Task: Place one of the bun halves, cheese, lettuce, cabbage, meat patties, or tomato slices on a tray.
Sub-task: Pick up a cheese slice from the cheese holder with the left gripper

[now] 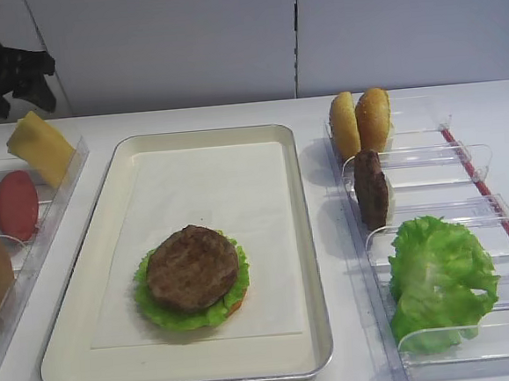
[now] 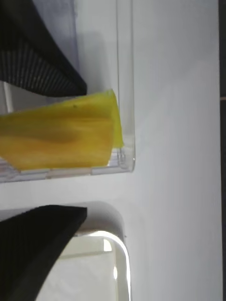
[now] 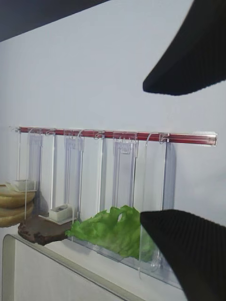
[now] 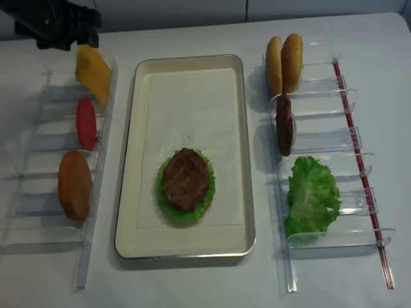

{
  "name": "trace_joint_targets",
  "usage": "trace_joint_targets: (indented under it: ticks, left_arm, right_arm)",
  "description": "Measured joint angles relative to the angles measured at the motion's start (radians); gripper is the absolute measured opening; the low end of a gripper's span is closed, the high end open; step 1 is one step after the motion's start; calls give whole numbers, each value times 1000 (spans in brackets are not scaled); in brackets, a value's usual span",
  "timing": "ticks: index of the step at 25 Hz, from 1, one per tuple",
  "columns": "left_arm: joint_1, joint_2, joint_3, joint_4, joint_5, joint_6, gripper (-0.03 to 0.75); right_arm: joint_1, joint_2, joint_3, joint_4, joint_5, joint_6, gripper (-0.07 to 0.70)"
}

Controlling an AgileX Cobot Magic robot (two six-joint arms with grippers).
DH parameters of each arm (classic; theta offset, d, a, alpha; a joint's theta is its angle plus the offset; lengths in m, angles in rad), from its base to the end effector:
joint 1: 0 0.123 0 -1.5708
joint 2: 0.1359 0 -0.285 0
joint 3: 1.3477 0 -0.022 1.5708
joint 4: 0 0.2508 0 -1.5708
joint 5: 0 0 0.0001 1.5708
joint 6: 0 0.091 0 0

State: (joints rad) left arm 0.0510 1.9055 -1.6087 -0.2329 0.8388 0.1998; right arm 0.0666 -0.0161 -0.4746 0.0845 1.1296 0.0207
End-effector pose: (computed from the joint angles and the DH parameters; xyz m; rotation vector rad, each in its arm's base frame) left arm 0.4251 0.0060 0.2692 0.0506 2.5927 -0.1907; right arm -0.0081 0.0064 0.2650 -0.0557 2.1224 0.1542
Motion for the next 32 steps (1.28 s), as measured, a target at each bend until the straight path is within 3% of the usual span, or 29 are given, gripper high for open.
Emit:
trace_joint_targets:
  ticks: [6,25,32]
  left_arm:
    - [0,0,0,-63,-35,69,461]
    - [6,42,-2,-76,-52,75,461]
    - [6,85,-5,-89,3,75,460]
  right_arm:
    - [0,0,0,0,0,0,545]
    - [0,0,0,0,0,0,545]
    - [0,0,0,0,0,0,545]
